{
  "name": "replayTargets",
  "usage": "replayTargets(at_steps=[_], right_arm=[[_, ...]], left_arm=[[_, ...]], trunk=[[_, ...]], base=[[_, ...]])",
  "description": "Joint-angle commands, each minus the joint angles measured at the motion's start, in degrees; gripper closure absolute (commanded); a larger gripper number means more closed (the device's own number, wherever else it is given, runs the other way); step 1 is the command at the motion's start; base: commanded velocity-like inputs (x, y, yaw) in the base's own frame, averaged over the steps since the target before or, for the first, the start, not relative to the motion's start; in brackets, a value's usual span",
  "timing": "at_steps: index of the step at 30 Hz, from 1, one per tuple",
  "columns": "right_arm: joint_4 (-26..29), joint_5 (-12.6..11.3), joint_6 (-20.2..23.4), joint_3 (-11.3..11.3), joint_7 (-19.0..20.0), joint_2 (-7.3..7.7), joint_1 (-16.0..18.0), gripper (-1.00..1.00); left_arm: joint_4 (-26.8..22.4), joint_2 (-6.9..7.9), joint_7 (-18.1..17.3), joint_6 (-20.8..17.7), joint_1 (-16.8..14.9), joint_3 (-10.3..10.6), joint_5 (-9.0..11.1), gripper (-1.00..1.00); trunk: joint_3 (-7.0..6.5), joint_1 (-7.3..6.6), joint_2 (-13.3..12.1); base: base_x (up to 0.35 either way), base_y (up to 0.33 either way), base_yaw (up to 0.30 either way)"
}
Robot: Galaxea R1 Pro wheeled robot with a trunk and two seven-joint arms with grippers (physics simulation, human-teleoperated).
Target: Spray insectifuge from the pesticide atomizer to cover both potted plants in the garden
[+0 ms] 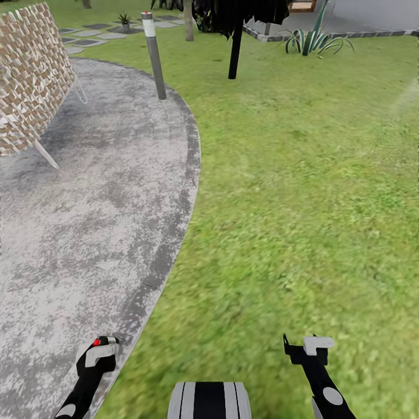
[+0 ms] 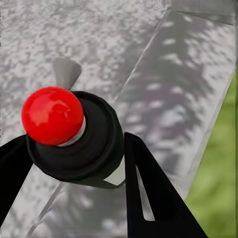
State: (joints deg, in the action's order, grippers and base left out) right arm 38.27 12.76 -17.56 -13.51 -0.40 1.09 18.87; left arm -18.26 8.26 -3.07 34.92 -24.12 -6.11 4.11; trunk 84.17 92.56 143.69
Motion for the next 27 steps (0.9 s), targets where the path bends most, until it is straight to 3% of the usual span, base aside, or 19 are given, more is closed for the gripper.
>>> replayTargets(at_steps=[1, 22, 24, 25, 27], right_arm=[[0.0, 0.6, -0.2, -0.2, 0.0, -0.03, 0.0, -1.00], [0.0, 0.4, -0.4, 0.0, -0.1, -0.17, 0.0, -1.00], [0.0, 0.3, -1.0, -0.1, -0.2, -0.15, 0.0, -1.00], [-3.5, 0.5, -6.0, -0.1, -0.1, 0.10, -0.1, -1.00], [-5.3, 0.6, -7.8, -0.2, -0.1, 0.38, -0.2, -1.00]], left_arm=[[0.0, 0.00, -0.3, 0.1, 0.0, 0.0, 0.4, 1.00], [0.1, 0.01, -0.3, 0.1, 0.0, -0.1, 0.3, 1.00], [0.1, 0.01, -0.3, 0.1, 0.0, -0.1, 0.3, 1.00], [-0.2, 0.13, -0.2, 0.2, 2.8, -0.2, 0.5, 1.00], [-0.3, 0.25, -0.2, 0.4, 4.6, -0.3, 0.6, 1.00]], trunk=[[-0.20, -0.03, 0.0], [-5.11, -0.57, -0.3], [-5.67, -0.63, -0.3], [-5.98, -0.65, -0.3], [-6.60, -0.70, -0.4]], base=[[0.000, 0.000, 0.000], [0.000, 0.000, -0.001], [0.000, 0.000, -0.047], [0.000, 0.000, -0.086], [0.000, 0.000, -0.087]])
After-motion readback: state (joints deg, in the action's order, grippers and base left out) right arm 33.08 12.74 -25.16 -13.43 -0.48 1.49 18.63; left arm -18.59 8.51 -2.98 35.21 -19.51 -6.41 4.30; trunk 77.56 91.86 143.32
